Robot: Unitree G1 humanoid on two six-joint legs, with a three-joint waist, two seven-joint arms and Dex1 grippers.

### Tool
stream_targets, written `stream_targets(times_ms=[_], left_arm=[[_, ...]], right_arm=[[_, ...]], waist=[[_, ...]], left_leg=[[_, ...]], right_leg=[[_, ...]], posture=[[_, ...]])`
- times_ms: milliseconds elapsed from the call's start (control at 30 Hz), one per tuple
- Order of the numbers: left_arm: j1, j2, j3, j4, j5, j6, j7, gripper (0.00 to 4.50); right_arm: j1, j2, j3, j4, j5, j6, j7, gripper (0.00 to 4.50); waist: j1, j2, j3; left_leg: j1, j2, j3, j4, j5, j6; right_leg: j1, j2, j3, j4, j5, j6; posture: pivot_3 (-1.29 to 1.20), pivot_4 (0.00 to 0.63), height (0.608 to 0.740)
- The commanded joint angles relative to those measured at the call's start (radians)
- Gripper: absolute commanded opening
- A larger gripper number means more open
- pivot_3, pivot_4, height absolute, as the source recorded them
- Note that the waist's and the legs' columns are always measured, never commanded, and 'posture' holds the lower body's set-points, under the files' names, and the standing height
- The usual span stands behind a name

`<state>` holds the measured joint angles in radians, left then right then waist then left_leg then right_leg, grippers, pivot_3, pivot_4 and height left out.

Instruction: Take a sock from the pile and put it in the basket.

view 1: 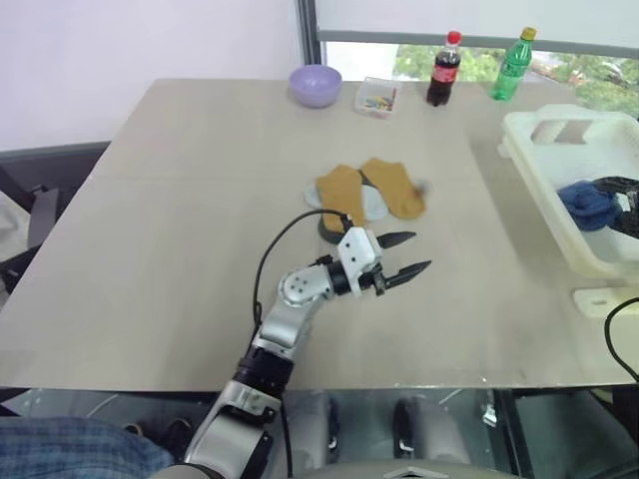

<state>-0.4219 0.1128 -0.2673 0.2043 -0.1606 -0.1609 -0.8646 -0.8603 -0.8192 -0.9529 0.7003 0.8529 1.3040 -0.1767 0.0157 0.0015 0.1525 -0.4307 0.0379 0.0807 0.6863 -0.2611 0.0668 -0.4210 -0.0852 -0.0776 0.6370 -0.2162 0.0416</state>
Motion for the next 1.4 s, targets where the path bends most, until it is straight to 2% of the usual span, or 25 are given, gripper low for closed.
stream_targets(times_ms=[33,200,233,333,433,533,667,733,833,900,1000,1267,1400], left_arm=[[-0.005,-0.002,-0.006,-0.022,-0.001,-0.022,0.001,2.81],[-0.007,0.004,-0.002,-0.022,-0.006,-0.019,-0.007,2.81],[-0.006,0.005,0.0,-0.024,-0.009,-0.016,-0.008,2.81],[-0.001,0.009,0.007,-0.03,-0.015,-0.009,-0.006,2.81],[0.009,0.015,0.013,-0.046,-0.032,0.004,-0.011,2.81],[0.039,0.048,0.021,-0.081,-0.036,0.021,-0.013,2.81],[0.095,0.1,0.052,-0.157,-0.045,0.07,0.016,2.81],[0.132,0.121,0.075,-0.21,-0.058,0.11,0.039,2.81],[0.212,0.156,0.111,-0.323,-0.083,0.186,0.08,2.81],[0.281,0.185,0.138,-0.404,-0.094,0.23,0.107,2.81],[0.39,0.226,0.183,-0.52,-0.133,0.337,0.15,2.81],[0.648,0.268,0.273,-0.711,-0.131,0.356,0.241,2.81],[0.775,0.289,0.316,-0.763,-0.121,0.33,0.253,2.81]], right_arm=[[-0.019,-0.037,-0.051,-0.015,-0.002,-0.036,-0.031,4.48],[0.05,-0.131,0.03,-0.1,-0.016,0.048,0.083,4.48],[0.088,-0.154,0.077,-0.144,-0.03,0.037,0.137,4.48],[0.212,-0.18,0.214,-0.367,-0.05,-0.161,0.415,4.48],[0.254,-0.127,0.201,-0.512,0.019,-0.216,0.551,4.48],[0.366,-0.011,0.217,-0.8,0.101,-0.325,0.716,4.48],[0.636,0.035,0.304,-1.077,0.13,-0.414,0.967,4.48],[0.764,0.041,0.352,-1.144,0.09,-0.485,1.068,4.48],[0.901,0.051,0.452,-1.134,-0.058,-0.669,1.178,4.48],[0.942,0.068,0.492,-1.086,-0.117,-0.767,1.222,4.48],[0.945,0.147,0.469,-1.007,-0.075,-0.859,1.278,4.48],[1.017,0.1,0.576,-0.792,-0.246,-1.037,1.447,4.48],[0.992,0.096,0.594,-0.708,-0.262,-1.084,1.485,4.48]], waist=[[-0.001,0.0,0.0],[0.001,0.001,0.0],[0.002,0.001,0.0],[-0.005,0.002,0.0],[-0.019,0.002,0.0],[-0.022,0.001,0.0],[-0.013,0.001,0.0],[-0.002,0.001,0.0],[-0.002,0.001,0.0],[-0.002,0.001,0.0],[-0.005,-0.001,0.002],[-0.002,-0.001,0.003],[-0.004,0.0,0.004]], left_leg=[[0.0,0.0,0.0,0.0,0.0,0.0],[0.0,0.0,0.001,-0.001,0.0,0.0],[0.0,0.0,0.0,-0.001,0.0,0.0],[0.0,0.0,0.001,-0.001,0.0,0.001],[0.003,0.001,0.004,-0.001,-0.001,0.001],[0.004,0.002,0.003,-0.001,-0.001,0.001],[0.004,0.004,0.001,-0.001,0.0,0.0],[0.004,0.003,0.002,-0.001,-0.001,0.0],[0.004,0.002,0.003,0.0,-0.001,0.001],[0.004,0.001,0.005,0.001,-0.002,0.002],[0.006,0.001,0.006,0.001,-0.002,0.002],[0.013,0.002,0.007,0.0,-0.002,0.001],[0.014,0.002,0.008,-0.002,-0.002,0.001]], right_leg=[[0.0,0.0,0.0,0.0,0.0,0.0],[-0.001,0.0,0.001,0.0,0.0,0.0],[-0.001,0.0,0.001,-0.001,0.0,0.0],[0.0,0.0,0.001,-0.002,0.0,0.0],[-0.001,0.001,0.006,-0.001,0.001,0.002],[0.0,0.003,0.006,0.001,0.0,0.002],[0.0,0.004,0.005,0.001,0.0,0.001],[0.0,0.003,0.005,0.001,0.0,0.001],[0.001,0.0,0.005,-0.001,0.0,0.002],[0.001,-0.001,0.007,-0.002,0.001,0.003],[0.002,0.0,0.008,-0.001,-0.001,0.002],[0.006,-0.001,0.01,0.0,-0.004,0.001],[0.006,-0.002,0.011,-0.001,-0.003,0.0]], posture=[[0.0,0.15,0.733],[0.0,0.15,0.733],[0.0,0.15,0.733],[0.0,0.15,0.733],[0.0,0.15,0.733],[0.0,0.15,0.733],[0.0,0.15,0.733],[0.0,0.15,0.733],[0.0,0.15,0.733],[0.0,0.15,0.733],[0.0,0.15,0.733],[0.0,0.15,0.733],[0.0,0.15,0.733]])
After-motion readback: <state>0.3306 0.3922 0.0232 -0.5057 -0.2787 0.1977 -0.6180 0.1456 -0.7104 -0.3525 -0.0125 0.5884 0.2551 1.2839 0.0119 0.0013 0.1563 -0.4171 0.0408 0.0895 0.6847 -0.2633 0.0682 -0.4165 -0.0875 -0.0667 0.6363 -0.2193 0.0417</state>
